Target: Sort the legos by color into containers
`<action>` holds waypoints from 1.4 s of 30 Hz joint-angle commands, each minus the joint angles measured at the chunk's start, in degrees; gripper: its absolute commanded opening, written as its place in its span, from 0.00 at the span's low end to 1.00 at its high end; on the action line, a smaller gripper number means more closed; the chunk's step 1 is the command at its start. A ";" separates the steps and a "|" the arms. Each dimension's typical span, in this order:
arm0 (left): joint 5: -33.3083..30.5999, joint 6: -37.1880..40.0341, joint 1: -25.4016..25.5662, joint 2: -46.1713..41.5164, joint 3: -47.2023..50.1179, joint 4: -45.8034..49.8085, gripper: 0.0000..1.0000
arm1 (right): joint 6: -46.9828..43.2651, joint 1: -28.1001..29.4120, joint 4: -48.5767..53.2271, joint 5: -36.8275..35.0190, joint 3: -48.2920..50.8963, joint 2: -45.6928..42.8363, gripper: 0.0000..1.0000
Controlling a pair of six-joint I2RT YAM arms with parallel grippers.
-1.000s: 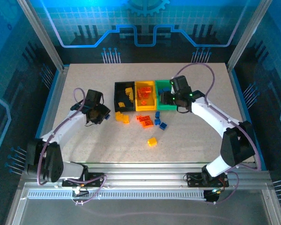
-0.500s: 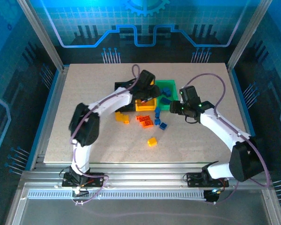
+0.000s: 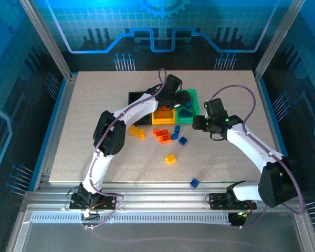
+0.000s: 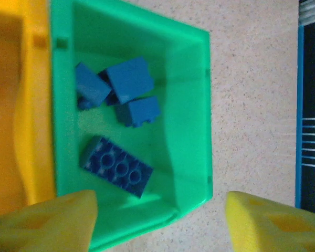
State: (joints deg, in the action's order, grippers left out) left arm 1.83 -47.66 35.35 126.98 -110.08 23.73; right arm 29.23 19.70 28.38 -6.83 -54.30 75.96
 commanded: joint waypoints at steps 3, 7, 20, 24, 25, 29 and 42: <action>2.13 1.56 -0.49 -14.30 13.62 -4.07 0.86 | 0.57 1.35 5.18 4.16 1.93 -0.21 0.64; 2.94 2.42 -0.94 -23.12 24.83 -6.69 0.99 | 1.19 5.03 9.93 5.53 3.56 -1.76 0.65; 3.07 5.36 -3.55 -45.79 49.49 -7.32 0.99 | 8.41 23.79 32.09 11.37 7.75 -2.56 0.69; 2.76 5.74 -4.38 -50.60 54.87 -7.75 0.99 | 11.44 27.99 34.33 10.20 10.24 -1.42 0.71; 2.83 5.57 -4.78 -51.30 55.87 -7.57 0.99 | 11.96 28.43 34.52 9.93 10.84 -1.02 0.71; 4.79 4.81 -6.75 -52.83 58.97 -7.97 0.99 | 13.72 30.04 33.31 10.47 11.97 0.81 0.72; 6.44 3.84 -9.15 -55.03 62.71 -9.32 0.99 | 15.30 32.12 27.47 11.71 14.25 10.57 0.66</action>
State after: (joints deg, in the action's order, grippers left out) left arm 7.01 -43.53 26.89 73.89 -48.45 15.42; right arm 43.33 51.48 56.29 3.77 -41.12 85.34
